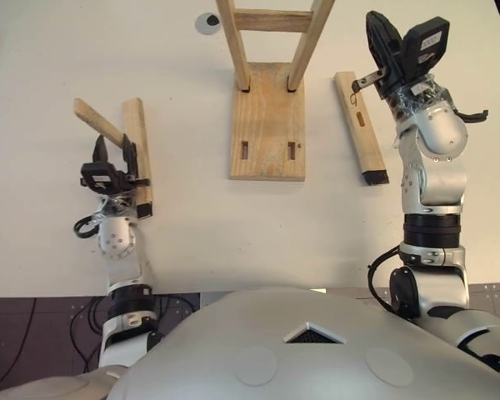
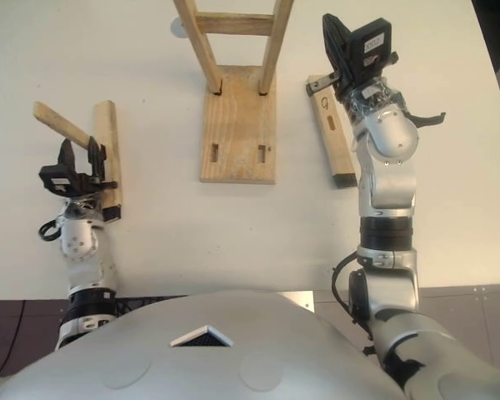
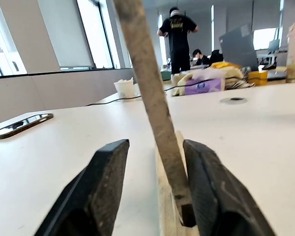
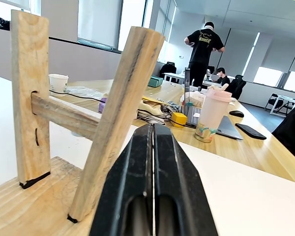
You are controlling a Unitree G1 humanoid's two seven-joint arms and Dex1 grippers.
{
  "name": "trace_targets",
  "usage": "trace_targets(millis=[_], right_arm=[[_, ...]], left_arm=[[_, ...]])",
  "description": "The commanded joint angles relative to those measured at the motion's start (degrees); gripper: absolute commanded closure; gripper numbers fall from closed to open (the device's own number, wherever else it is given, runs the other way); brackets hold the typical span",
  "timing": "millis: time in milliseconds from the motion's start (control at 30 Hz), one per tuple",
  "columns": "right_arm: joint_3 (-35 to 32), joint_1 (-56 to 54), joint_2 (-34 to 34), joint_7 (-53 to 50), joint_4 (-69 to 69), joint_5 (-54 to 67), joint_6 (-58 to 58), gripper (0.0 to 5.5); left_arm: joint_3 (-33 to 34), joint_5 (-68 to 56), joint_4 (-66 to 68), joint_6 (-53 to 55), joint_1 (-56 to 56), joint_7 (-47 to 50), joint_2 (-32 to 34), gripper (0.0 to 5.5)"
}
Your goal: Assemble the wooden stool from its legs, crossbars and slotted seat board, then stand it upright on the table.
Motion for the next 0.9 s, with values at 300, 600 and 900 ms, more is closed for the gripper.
trace_targets(millis=[300, 600, 900], right_arm=[[0.90, 6.96, 1.62, -6.11, -5.25, -2.04, -1.71, 5.50], [0.53, 9.05, 1.20, -7.90, -5.88, -2.07, -2.68, 5.50], [1.42, 8.21, 0.86, -7.63, -4.62, -2.20, -3.15, 5.50]], left_arm=[[1.02, -7.83, -27.73, 45.61, 0.39, -4.47, 13.56, 1.86], [-1.85, -4.78, -37.92, 56.51, 13.10, -1.78, 11.05, 1.86], [-3.25, -1.47, -29.60, 46.49, 16.91, -3.67, 9.78, 2.49]])
